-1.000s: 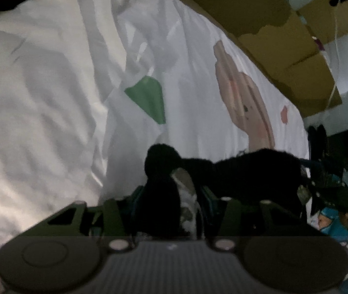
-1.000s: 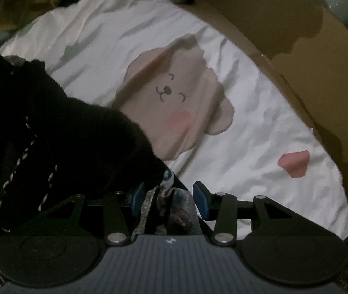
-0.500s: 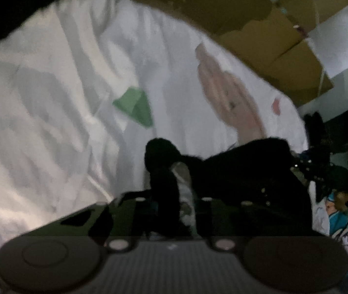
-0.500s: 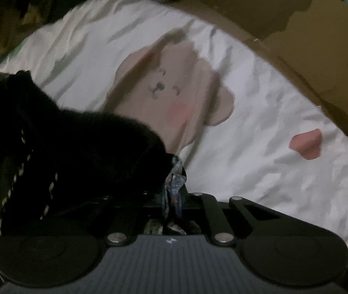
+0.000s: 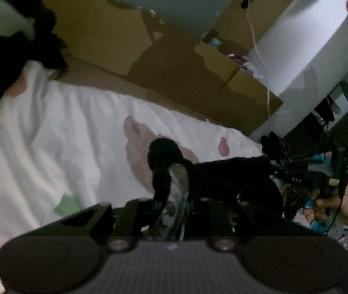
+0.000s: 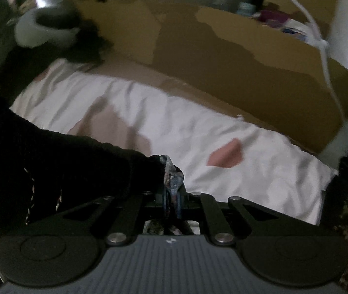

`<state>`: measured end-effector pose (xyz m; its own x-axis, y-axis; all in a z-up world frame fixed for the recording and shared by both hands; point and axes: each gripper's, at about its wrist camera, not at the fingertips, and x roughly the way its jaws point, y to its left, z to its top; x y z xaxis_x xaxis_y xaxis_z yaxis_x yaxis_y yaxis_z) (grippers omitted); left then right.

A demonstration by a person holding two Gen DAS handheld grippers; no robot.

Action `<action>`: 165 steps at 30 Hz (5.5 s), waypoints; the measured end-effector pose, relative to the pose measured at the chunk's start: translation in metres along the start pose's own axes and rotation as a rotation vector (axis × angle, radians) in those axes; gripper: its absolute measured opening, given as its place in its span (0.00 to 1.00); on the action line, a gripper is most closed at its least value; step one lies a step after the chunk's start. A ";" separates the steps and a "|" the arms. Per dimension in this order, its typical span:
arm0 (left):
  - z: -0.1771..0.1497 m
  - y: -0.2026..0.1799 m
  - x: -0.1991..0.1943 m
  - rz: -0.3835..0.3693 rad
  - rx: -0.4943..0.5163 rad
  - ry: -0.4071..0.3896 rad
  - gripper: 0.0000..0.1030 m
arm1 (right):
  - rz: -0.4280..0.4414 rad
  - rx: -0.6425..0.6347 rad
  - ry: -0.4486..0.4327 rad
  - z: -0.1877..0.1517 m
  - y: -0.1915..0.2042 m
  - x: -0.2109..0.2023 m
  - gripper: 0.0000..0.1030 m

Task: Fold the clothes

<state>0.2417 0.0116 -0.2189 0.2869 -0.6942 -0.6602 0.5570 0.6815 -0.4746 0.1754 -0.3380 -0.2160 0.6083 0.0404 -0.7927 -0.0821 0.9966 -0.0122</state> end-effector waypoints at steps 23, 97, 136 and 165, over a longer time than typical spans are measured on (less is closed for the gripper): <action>0.006 0.039 0.112 0.185 -0.053 0.150 0.17 | -0.039 0.179 0.026 0.002 -0.033 0.071 0.06; 0.022 0.038 0.040 0.272 -0.157 0.031 0.55 | 0.028 0.415 0.112 -0.040 -0.035 -0.039 0.51; -0.128 -0.062 0.011 0.184 -0.175 0.211 0.59 | 0.065 0.074 0.121 -0.218 0.107 -0.059 0.55; -0.142 -0.065 0.021 0.154 -0.172 0.252 0.59 | -0.004 -0.082 0.034 -0.210 0.134 -0.069 0.50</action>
<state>0.1012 -0.0148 -0.2847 0.1439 -0.5160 -0.8444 0.3764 0.8177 -0.4355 -0.0439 -0.2225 -0.2909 0.5815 0.0323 -0.8129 -0.1444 0.9874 -0.0641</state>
